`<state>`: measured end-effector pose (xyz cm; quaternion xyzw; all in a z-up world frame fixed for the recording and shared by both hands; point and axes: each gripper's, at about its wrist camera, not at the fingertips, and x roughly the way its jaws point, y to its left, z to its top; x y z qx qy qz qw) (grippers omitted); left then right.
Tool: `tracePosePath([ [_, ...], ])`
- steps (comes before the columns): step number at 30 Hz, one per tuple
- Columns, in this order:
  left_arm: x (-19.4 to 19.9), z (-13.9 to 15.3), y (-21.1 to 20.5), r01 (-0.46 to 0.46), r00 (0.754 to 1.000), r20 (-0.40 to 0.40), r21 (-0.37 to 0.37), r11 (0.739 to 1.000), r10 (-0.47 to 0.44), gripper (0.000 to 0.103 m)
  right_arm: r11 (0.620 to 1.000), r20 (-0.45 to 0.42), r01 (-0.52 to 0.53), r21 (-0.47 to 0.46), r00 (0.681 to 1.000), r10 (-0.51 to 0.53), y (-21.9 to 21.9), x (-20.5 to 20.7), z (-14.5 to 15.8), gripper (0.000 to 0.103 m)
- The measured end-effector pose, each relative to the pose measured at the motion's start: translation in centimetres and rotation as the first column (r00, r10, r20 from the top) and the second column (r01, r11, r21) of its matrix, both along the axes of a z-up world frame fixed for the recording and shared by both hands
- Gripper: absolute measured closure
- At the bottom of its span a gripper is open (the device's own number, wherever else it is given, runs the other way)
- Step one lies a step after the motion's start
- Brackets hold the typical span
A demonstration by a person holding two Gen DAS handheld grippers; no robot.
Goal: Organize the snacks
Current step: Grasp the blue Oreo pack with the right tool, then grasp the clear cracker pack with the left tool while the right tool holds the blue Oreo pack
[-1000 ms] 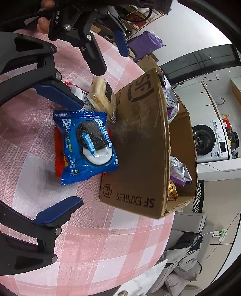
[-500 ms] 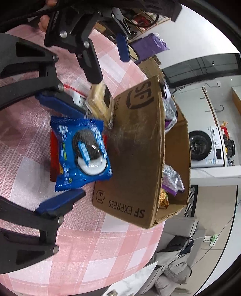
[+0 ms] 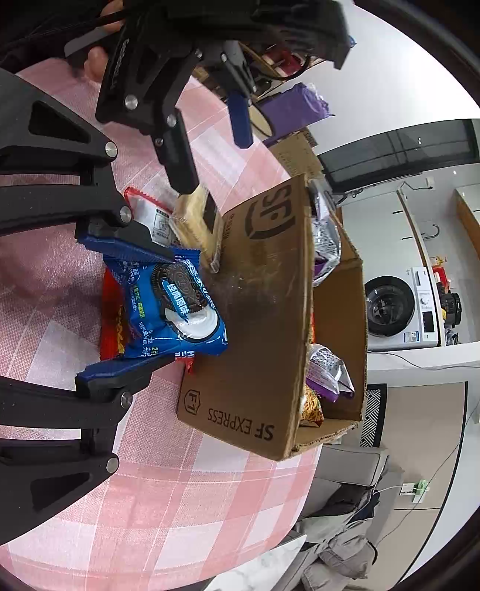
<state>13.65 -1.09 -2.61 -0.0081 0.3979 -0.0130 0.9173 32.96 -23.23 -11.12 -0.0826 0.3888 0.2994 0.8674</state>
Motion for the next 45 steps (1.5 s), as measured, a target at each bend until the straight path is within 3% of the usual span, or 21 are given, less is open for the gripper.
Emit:
tracePosePath([
  [3, 0.0, -0.1, 0.1, 0.004, 1.0, -0.007, -0.016, 1.0, -0.004, 0.001, 1.0, 0.009, 0.005, 0.008, 1.0, -0.005, -0.5, -0.1, 0.4, 0.056],
  [7, 0.3, -0.6, 0.7, 0.022, 0.999, -0.038, -0.122, 0.992, -0.027, 0.001, 1.0, 0.015, 0.015, 0.016, 1.0, -0.016, -1.3, -0.5, 0.9, 0.056],
  [10, 0.6, -1.0, 0.7, 0.024, 0.998, -0.053, -0.162, 0.987, -0.033, 0.001, 1.0, 0.018, 0.02, 0.016, 1.0, -0.02, -1.7, -0.7, 1.2, 0.056],
  [24, 3.1, -2.5, -0.9, 0.025, 0.995, -0.087, -0.192, 0.981, -0.042, 0.001, 0.999, 0.01, 0.037, 0.003, 0.999, -0.037, -1.9, -0.5, 1.2, 0.056],
  [27, 3.5, -2.8, -1.0, 0.017, 0.996, -0.086, -0.164, 0.986, -0.032, 0.001, 0.999, 0.007, 0.037, 0.003, 0.999, -0.037, -1.9, -0.4, 1.1, 0.056],
  [32, 4.0, -3.0, -1.3, 0.039, 0.995, -0.087, -0.18, 0.983, -0.056, 0.012, 0.999, 0.006, 0.034, 0.006, 0.999, -0.034, -1.9, -0.4, 1.2, 0.056],
  [35, 3.9, -2.6, -1.7, 0.069, 0.996, -0.049, -0.162, 0.984, -0.078, 0.032, 0.999, 0.005, 0.037, 0.009, 0.999, -0.037, -2.1, -0.3, 1.2, 0.056],
  [40, 3.6, -2.2, -3.0, 0.128, 0.991, -0.022, -0.12, 0.985, -0.131, 0.054, 0.999, 0.007, 0.042, 0.01, 0.999, -0.042, -2.3, -0.3, 1.3, 0.056],
  [45, 3.5, -2.1, -3.5, 0.13, 0.991, -0.032, -0.108, 0.986, -0.134, 0.054, 0.999, 0.011, 0.038, 0.01, 0.999, -0.038, -2.2, -0.4, 1.4, 0.056],
])
